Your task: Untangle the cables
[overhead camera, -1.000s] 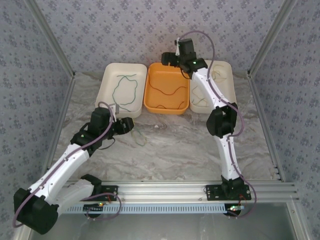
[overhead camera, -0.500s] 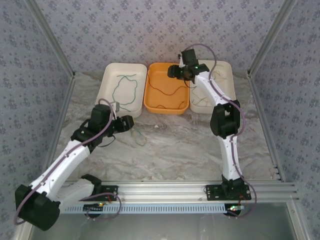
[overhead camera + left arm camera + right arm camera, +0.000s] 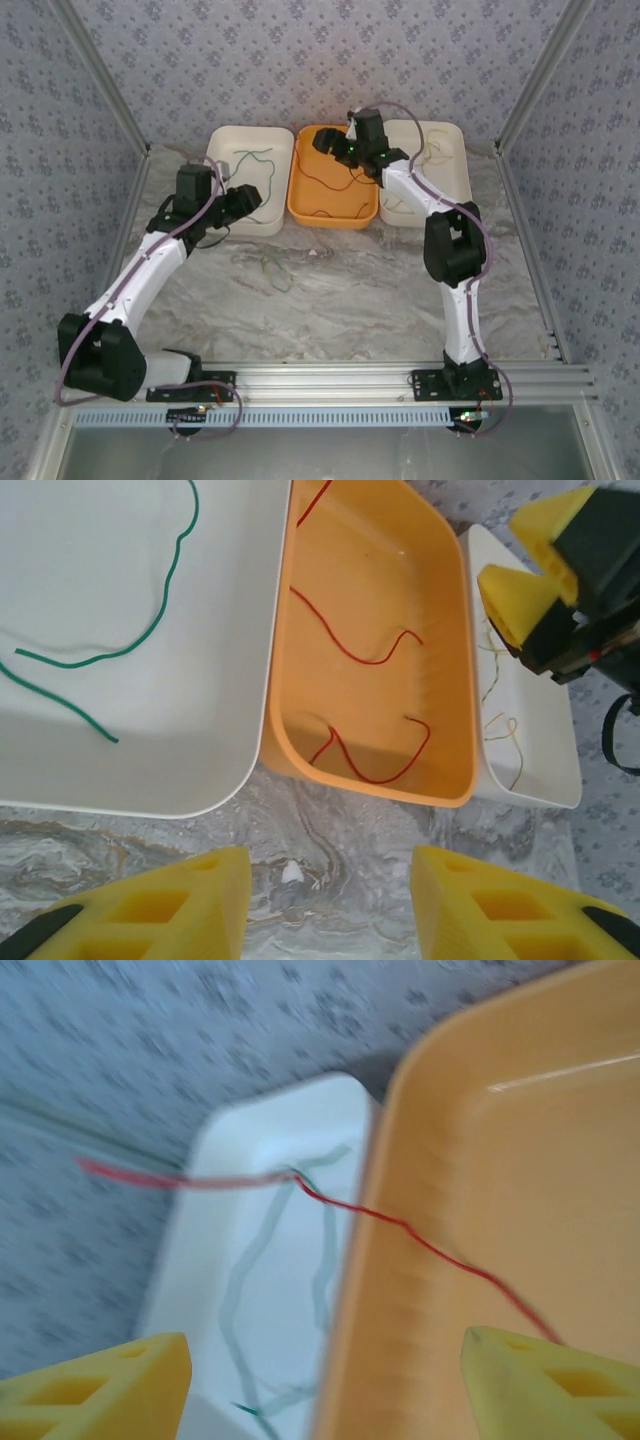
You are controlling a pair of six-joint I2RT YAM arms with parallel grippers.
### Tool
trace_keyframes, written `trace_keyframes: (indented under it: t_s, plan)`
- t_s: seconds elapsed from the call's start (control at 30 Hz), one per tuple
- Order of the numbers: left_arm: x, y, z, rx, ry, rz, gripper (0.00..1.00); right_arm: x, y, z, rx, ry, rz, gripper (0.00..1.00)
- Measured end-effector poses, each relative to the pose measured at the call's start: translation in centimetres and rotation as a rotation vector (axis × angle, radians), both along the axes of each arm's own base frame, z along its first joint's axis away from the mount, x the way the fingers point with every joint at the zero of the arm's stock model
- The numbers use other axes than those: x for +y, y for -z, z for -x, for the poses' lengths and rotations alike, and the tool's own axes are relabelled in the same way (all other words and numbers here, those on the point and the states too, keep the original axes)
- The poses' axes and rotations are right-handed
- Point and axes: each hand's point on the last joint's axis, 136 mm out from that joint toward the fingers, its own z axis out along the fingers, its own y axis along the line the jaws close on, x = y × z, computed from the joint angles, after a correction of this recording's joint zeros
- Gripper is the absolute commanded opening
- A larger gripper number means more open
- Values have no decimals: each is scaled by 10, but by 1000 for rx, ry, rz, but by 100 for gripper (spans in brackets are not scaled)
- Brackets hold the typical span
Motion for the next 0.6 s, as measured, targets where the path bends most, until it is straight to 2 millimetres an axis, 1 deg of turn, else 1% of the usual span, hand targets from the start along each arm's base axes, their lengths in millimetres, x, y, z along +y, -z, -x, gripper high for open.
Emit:
trace_keyframes:
  t_s: [0.03, 0.1, 0.2, 0.3, 0.4, 0.43, 0.53, 0.6]
  plan:
    - [2, -3, 1, -9, -4, 9, 47, 3, -8, -4, 4, 25, -69, 74]
    - [7, -5, 6, -21, -15, 20, 47, 9, -18, -12, 15, 63, -183, 74]
    - [16, -6, 14, -31, -32, 32, 47, 22, -24, -23, 33, 102, -311, 74]
    - [23, -4, 20, -33, -46, 34, 47, 37, -25, -33, 42, 112, -357, 75]
    - [27, -4, 26, -34, -49, 40, 47, 53, -35, -40, -11, 98, -291, 75]
    - [28, -5, 27, -36, -47, 40, 47, 57, -42, -40, -53, 89, -229, 75]
    - [28, -10, 30, -54, -38, 40, 47, 69, -65, -33, -193, 60, -48, 77]
    - [28, -12, 32, -64, -28, 37, 48, 78, -75, -25, -302, 30, 103, 82]
